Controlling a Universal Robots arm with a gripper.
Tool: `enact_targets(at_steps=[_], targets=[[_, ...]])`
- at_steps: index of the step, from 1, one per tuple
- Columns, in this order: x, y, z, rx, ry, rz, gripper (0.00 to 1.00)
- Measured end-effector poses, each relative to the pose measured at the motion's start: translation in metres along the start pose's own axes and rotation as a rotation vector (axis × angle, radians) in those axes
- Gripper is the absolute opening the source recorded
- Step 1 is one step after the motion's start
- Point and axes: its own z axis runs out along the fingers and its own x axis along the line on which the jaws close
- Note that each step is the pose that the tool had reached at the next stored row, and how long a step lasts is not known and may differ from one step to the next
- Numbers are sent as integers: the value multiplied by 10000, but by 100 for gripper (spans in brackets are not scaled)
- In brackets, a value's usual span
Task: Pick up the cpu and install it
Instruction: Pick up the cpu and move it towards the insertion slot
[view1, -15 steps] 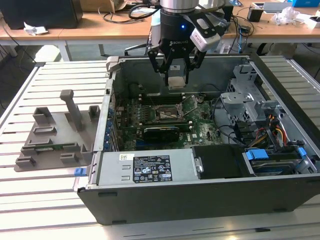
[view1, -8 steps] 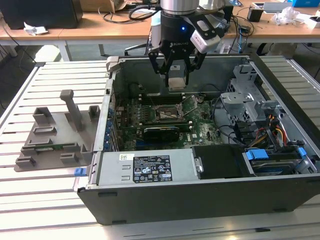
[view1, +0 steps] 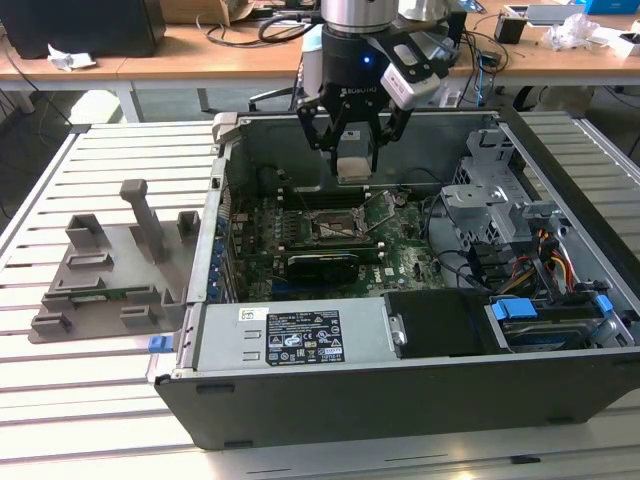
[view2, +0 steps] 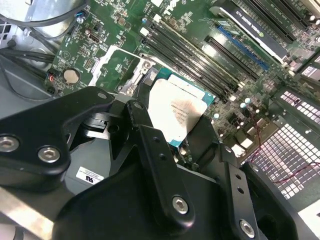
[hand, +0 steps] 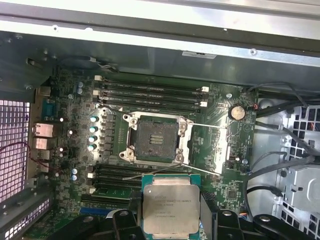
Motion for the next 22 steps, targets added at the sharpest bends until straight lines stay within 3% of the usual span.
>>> enact_targets(at_steps=[7, 11, 12, 13, 22], targets=[[-10, 22, 55, 30, 2, -1, 55], [-18, 91, 70, 288, 25, -8, 55], [-22, 120, 78, 447, 39, -12, 55], [-24, 133, 85, 493, 42, -13, 55], [-27, 150, 141, 558, 48, -16, 55]])
